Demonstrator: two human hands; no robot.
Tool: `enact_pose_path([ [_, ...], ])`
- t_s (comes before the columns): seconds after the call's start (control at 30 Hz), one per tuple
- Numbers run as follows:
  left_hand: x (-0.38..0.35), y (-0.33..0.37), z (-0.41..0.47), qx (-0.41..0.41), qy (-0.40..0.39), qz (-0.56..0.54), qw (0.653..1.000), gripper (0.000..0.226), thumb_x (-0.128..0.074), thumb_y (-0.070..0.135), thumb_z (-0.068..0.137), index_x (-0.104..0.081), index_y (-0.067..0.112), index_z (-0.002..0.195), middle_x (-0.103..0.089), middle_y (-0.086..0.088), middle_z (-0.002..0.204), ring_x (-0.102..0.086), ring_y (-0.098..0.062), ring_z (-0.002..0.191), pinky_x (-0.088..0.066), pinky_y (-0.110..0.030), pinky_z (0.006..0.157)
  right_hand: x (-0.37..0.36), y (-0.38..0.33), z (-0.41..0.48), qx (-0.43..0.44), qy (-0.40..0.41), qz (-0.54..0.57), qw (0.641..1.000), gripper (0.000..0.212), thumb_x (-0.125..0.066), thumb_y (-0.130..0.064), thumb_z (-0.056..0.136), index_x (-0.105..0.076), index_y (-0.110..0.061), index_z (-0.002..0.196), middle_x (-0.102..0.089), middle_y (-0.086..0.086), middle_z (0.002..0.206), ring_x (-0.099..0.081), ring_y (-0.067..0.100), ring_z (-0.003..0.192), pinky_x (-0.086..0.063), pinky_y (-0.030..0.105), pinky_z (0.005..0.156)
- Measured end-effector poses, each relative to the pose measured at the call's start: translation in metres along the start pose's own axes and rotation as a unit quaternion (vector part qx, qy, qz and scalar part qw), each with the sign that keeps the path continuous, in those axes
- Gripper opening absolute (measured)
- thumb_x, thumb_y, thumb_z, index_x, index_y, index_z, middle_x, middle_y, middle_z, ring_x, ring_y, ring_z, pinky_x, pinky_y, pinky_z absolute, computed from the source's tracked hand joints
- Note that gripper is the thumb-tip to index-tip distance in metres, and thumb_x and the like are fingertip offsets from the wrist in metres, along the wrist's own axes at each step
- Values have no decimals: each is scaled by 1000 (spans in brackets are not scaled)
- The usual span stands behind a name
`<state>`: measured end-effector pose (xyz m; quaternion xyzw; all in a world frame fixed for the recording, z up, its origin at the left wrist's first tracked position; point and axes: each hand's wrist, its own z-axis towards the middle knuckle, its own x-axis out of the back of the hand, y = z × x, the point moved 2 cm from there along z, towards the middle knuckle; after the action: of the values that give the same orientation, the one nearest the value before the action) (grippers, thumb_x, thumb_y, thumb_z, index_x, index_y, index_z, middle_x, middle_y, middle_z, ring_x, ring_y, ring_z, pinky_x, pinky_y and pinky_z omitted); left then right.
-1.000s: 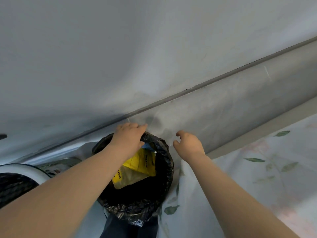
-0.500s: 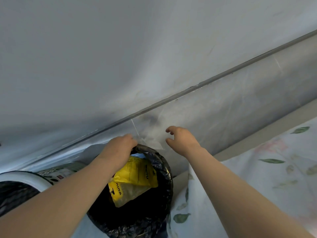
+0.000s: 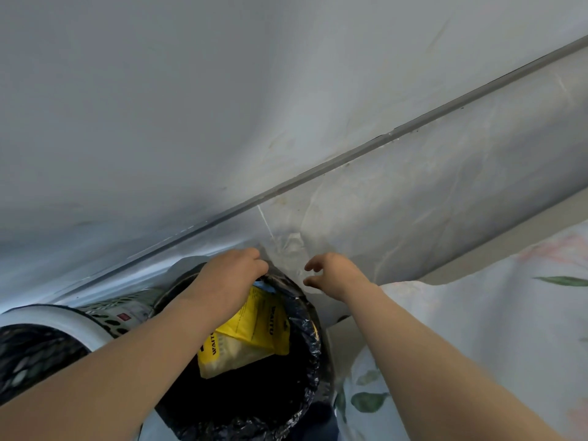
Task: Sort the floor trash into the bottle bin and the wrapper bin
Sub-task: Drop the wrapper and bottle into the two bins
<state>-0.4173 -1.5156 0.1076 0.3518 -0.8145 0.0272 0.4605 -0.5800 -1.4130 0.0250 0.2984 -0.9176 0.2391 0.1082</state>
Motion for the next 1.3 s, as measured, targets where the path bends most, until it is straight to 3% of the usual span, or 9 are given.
enact_pose_path([
  [0.17, -4, -2, 1, -7, 6, 7, 1000, 35, -54, -2, 83, -65, 19, 108, -57, -2, 101, -56, -26, 90, -31, -31, 62, -15, 0, 8, 0, 6, 61, 998, 34, -68, -35, 87, -68, -18, 117, -68, 4, 118, -62, 22, 110, -50, 34, 94],
  [0.37, -3, -1, 1, -4, -2, 3, 1000, 38, -49, -3, 85, -63, 20, 111, -56, -1, 105, -54, -23, 92, -33, -30, 64, -16, -8, 16, -18, 24, 20, 999, 19, -63, -25, 91, -72, -14, 103, -72, 7, 106, -65, 26, 100, -53, 35, 86],
  [0.53, -1, 0, 2, -5, -16, 8, 1000, 37, -48, -2, 85, -62, 21, 111, -55, 0, 105, -54, -22, 93, -33, -29, 65, -22, -3, 23, -28, 7, 44, 999, 24, -68, -24, 87, -70, -13, 109, -69, 6, 112, -63, 24, 104, -52, 36, 93],
  [0.83, -4, -6, 3, -5, -16, -4, 1000, 28, -54, 2, 85, -64, 20, 105, -57, -1, 100, -56, -23, 89, -34, -29, 63, -26, 5, 17, -31, 54, 66, 996, 15, -58, -17, 91, -72, -9, 91, -72, 11, 93, -66, 27, 89, -55, 34, 78],
  [0.97, 3, -4, 2, 20, -61, -6, 998, 19, -54, 21, 92, -59, 20, 110, -55, -1, 108, -53, -22, 100, -45, -34, 79, -12, 6, 0, -29, 61, 40, 997, 17, -56, -16, 91, -71, -8, 93, -72, 11, 94, -65, 27, 90, -54, 35, 77],
  [1.2, 29, 8, -7, 20, -105, 7, 994, 62, -64, 54, 80, -47, 23, 130, -51, 1, 121, -49, -20, 113, -45, -37, 93, 9, 2, -25, -30, 83, 26, 996, 18, -57, -19, 90, -73, -13, 96, -72, 8, 98, -64, 26, 95, -51, 32, 78],
  [1.3, 35, 11, -8, 20, -108, 10, 994, 70, -62, 63, 77, -46, 22, 131, -51, 3, 123, -48, -18, 114, -44, -35, 94, 12, -2, -29, -30, 82, 27, 996, 17, -58, -20, 89, -72, -15, 96, -72, 7, 99, -64, 26, 97, -50, 31, 79],
])
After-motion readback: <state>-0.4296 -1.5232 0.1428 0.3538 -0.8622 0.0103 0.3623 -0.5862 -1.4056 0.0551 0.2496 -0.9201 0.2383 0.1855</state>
